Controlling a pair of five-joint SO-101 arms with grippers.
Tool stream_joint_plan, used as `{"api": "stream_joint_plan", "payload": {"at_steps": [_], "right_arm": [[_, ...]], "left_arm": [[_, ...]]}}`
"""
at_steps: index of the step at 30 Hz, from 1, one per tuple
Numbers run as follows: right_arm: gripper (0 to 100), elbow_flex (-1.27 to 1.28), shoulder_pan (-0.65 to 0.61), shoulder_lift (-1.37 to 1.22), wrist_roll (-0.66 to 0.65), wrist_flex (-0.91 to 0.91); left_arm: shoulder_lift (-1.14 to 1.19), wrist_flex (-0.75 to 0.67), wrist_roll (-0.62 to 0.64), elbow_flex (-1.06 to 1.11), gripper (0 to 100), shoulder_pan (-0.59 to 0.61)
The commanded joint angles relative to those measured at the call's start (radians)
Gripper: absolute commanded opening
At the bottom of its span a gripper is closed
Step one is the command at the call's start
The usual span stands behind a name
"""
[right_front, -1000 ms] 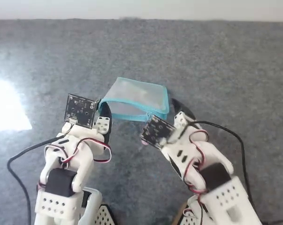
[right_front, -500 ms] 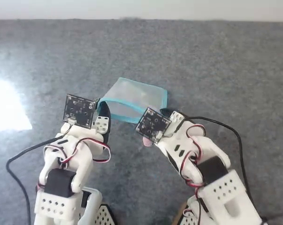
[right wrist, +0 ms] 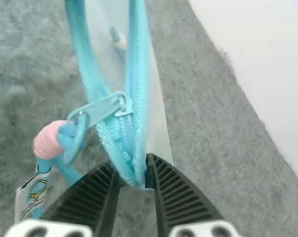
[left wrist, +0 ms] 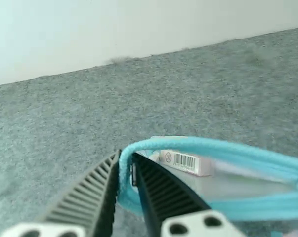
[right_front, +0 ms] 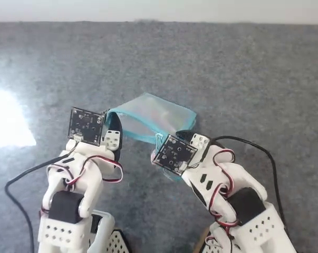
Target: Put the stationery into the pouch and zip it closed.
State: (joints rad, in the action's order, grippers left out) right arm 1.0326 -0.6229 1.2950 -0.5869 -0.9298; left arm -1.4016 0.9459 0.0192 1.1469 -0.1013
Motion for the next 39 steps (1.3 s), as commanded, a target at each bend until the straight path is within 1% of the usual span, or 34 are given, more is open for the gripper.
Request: {"api": "stream_joint_plan", "payload": {"at_steps": [1,5,7,10,13,16,22,24,26,28,31,34,36,39], "right_arm": [[0.8,-0.130,0.038,-0.030,0.031,0.001],[0.8,-0.170,0.065,-0.157,0.032,0.031],[0.8,-0.175,0.068,-0.209,0.032,0.076],[0.8,-0.175,0.091,-0.282,0.035,0.145],[0.8,-0.175,0.148,-0.344,0.069,0.199],[0.8,-0.209,0.179,-0.400,0.087,0.216],[0.8,-0.351,0.176,-0.495,0.138,0.186],[0.8,-0.390,0.176,-0.527,0.147,0.186],[0.8,-0.422,0.176,-0.558,0.169,0.186],[0.8,-0.439,0.174,-0.573,0.187,0.186],[0.8,-0.459,0.170,-0.581,0.204,0.151],[0.8,-0.485,0.130,-0.579,0.204,0.094],[0.8,-0.496,0.097,-0.579,0.204,0.071],[0.8,-0.499,0.067,-0.579,0.204,0.051]], "left_arm": [[0.006,-0.018,0.005,-0.053,8,0.003],[0.006,-0.015,0.005,-0.090,23,0.005],[0.006,-0.002,0.005,-0.117,26,0.014],[0.006,0.038,0.008,-0.199,26,0.072],[0.006,0.098,0.008,-0.282,26,0.127],[0.006,0.150,0.009,-0.329,26,0.132],[0.006,0.175,0.009,-0.331,26,0.127],[0.006,0.204,0.009,-0.331,26,0.089],[0.008,0.241,0.005,-0.329,23,0.018],[0.008,0.236,0.002,-0.306,21,-0.058],[0.014,0.167,0.002,-0.222,20,-0.152],[0.014,0.081,-0.035,-0.134,20,-0.238],[0.014,0.038,-0.046,-0.093,20,-0.264],[0.015,-0.012,-0.048,-0.061,20,-0.265]]}}
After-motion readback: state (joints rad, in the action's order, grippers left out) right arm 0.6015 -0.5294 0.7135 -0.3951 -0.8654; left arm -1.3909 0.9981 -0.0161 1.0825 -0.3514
